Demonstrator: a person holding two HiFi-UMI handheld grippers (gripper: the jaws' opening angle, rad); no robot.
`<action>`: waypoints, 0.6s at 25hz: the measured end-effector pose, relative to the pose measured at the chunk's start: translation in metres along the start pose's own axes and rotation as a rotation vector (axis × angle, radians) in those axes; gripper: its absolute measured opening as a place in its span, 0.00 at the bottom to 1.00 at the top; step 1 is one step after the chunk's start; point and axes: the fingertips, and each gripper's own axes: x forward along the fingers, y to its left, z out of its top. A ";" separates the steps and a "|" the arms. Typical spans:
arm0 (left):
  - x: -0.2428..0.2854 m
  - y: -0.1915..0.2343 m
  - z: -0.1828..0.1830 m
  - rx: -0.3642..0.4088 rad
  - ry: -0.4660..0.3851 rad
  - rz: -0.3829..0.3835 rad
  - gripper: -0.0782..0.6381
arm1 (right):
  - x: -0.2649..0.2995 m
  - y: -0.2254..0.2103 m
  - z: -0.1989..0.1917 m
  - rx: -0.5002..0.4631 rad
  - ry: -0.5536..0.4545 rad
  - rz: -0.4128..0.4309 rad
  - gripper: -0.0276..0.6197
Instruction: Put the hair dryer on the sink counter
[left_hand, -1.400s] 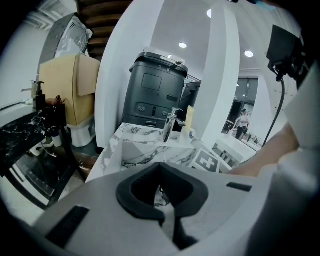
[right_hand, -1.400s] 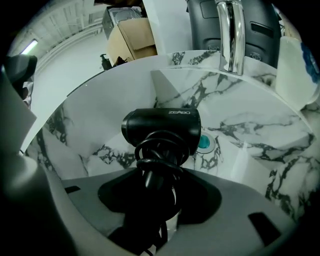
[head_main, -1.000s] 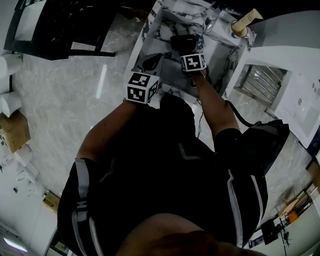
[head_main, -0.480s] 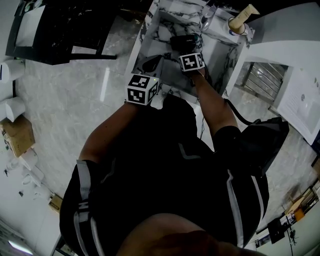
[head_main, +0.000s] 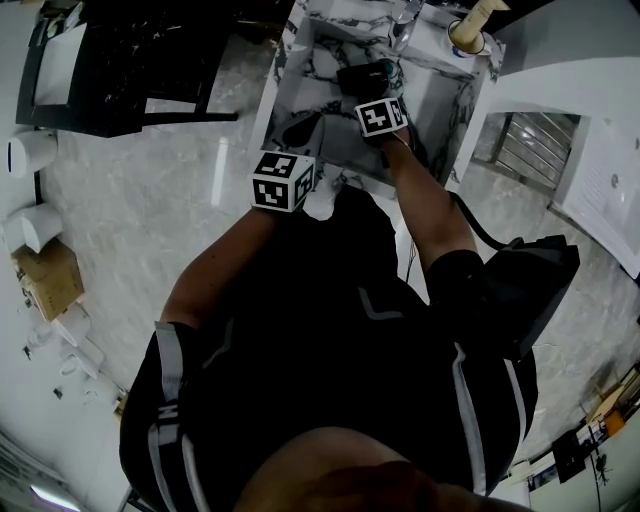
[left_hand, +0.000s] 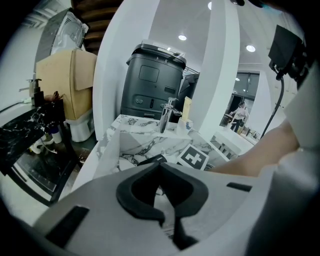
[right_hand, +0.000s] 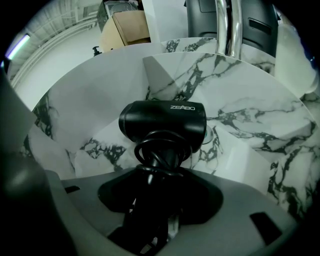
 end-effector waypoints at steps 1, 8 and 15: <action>-0.001 0.000 0.002 0.005 -0.001 -0.001 0.11 | -0.001 0.001 0.000 0.010 -0.002 0.012 0.40; -0.010 0.000 0.019 0.030 -0.024 -0.038 0.11 | -0.027 -0.001 0.008 0.052 -0.016 -0.010 0.44; -0.025 0.007 0.040 0.115 -0.075 -0.067 0.11 | -0.072 -0.006 0.034 0.164 -0.116 -0.090 0.44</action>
